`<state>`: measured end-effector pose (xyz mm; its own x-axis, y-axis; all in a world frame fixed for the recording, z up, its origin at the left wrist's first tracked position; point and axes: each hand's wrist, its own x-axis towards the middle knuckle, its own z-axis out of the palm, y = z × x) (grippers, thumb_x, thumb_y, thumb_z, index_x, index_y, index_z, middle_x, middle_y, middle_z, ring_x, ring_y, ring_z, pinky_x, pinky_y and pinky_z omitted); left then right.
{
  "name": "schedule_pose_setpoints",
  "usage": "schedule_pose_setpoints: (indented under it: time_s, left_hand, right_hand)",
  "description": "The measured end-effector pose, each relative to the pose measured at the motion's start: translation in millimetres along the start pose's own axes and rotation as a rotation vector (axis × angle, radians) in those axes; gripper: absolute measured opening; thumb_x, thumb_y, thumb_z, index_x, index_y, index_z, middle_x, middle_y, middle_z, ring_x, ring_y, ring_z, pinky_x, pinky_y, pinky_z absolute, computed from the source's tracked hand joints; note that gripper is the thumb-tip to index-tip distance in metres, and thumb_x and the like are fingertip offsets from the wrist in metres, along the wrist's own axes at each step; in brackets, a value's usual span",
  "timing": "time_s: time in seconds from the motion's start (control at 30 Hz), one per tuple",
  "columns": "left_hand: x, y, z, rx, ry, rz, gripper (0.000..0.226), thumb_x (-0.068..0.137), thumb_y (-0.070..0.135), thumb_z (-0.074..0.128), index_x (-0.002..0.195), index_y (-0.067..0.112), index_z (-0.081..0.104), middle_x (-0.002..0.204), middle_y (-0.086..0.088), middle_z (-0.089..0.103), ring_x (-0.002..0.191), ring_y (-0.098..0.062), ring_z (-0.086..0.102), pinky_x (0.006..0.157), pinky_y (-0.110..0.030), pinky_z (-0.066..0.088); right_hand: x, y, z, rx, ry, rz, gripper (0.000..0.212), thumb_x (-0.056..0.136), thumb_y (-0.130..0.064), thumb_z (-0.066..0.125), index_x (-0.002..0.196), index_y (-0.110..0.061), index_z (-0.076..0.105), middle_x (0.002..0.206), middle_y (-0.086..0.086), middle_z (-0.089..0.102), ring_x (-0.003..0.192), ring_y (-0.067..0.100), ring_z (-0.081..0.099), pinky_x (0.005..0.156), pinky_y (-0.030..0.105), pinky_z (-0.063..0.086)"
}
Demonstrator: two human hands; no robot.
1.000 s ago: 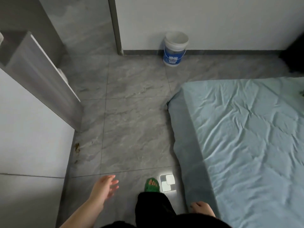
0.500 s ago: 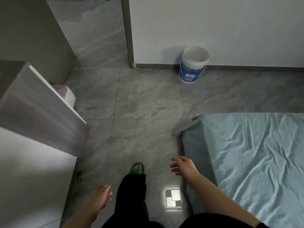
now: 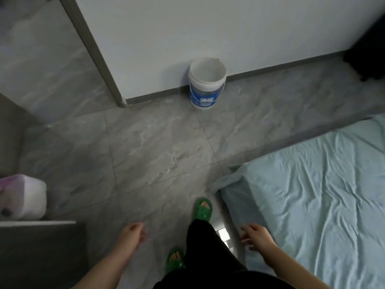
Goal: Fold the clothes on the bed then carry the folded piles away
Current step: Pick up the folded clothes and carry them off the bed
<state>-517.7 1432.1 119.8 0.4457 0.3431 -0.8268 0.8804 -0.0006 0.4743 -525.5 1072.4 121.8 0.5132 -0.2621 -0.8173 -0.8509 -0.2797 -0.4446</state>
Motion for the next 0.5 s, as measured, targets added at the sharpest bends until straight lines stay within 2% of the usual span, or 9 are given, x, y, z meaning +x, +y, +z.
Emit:
schedule_pose_setpoints:
  time_s: [0.07, 0.13, 0.2, 0.27, 0.3, 0.4, 0.5]
  left_hand:
    - [23.0, 47.0, 17.7, -0.025, -0.014, 0.025, 0.023, 0.096, 0.006, 0.050, 0.075, 0.013, 0.055, 0.070, -0.010, 0.057, 0.057, -0.020, 0.052, 0.049, -0.022, 0.035]
    - [40.8, 92.2, 38.8, 0.000, -0.026, 0.050, 0.022, 0.096, 0.006, 0.050, 0.076, 0.013, 0.054, 0.070, -0.010, 0.057, 0.048, -0.018, 0.057, 0.050, -0.022, 0.035]
    - [57.0, 134.4, 58.3, 0.013, -0.025, 0.089, 0.019, 0.096, 0.003, 0.049, 0.079, 0.009, 0.053, 0.069, -0.011, 0.055, 0.030, -0.006, 0.053, 0.035, -0.016, 0.035]
    - [70.4, 173.6, 75.0, 0.073, -0.011, 0.132, 0.014, 0.096, 0.001, 0.047, 0.085, 0.004, 0.054, 0.068, -0.010, 0.054, 0.027, -0.004, 0.050, 0.029, -0.015, 0.033]
    - [76.5, 192.0, 81.8, 0.119, -0.006, 0.155, 0.011, 0.097, 0.001, 0.047, 0.091, 0.002, 0.056, 0.069, -0.011, 0.055, 0.031, -0.005, 0.053, 0.032, -0.015, 0.034]
    - [96.3, 242.9, 96.6, 0.182, -0.001, 0.195, 0.015, 0.096, 0.001, 0.047, 0.104, -0.004, 0.059, 0.080, -0.016, 0.060, 0.059, -0.024, 0.056, 0.040, -0.014, 0.039]
    - [119.9, 290.5, 106.3, 0.214, -0.022, 0.190, 0.013, 0.097, 0.001, 0.045, 0.095, -0.001, 0.059, 0.078, -0.013, 0.059, 0.063, -0.023, 0.054, 0.041, -0.016, 0.042]
  right_hand:
    - [21.8, -23.3, -10.9, 0.008, 0.024, 0.021, 0.018, 0.095, -0.010, 0.052, 0.082, -0.004, 0.061, 0.074, 0.016, 0.064, 0.053, 0.021, 0.057, 0.047, 0.021, 0.038]
    - [46.3, -51.2, -21.2, 0.014, 0.031, 0.036, 0.016, 0.095, -0.011, 0.052, 0.085, -0.003, 0.061, 0.076, 0.018, 0.063, 0.055, 0.022, 0.056, 0.050, 0.022, 0.037]
    - [74.2, -83.3, -30.0, 0.017, 0.023, 0.044, 0.016, 0.095, -0.011, 0.051, 0.086, -0.002, 0.061, 0.076, 0.018, 0.063, 0.056, 0.023, 0.055, 0.050, 0.022, 0.035]
    - [100.0, -120.8, -37.1, -0.001, 0.009, 0.041, 0.016, 0.095, -0.012, 0.051, 0.085, -0.004, 0.060, 0.074, 0.017, 0.063, 0.055, 0.023, 0.054, 0.048, 0.022, 0.034]
    - [112.0, -141.1, -39.9, -0.011, 0.004, 0.029, 0.018, 0.095, -0.012, 0.050, 0.082, -0.005, 0.059, 0.072, 0.015, 0.063, 0.053, 0.022, 0.055, 0.047, 0.021, 0.035]
    - [146.1, -207.2, -45.6, -0.004, -0.013, -0.034, 0.024, 0.097, -0.012, 0.050, 0.074, -0.008, 0.058, 0.067, 0.011, 0.062, 0.050, 0.020, 0.055, 0.042, 0.019, 0.037]
    - [173.2, -277.8, -51.5, 0.061, -0.021, -0.073, 0.019, 0.097, -0.014, 0.048, 0.083, -0.008, 0.060, 0.072, 0.011, 0.064, 0.053, 0.019, 0.056, 0.046, 0.021, 0.037]
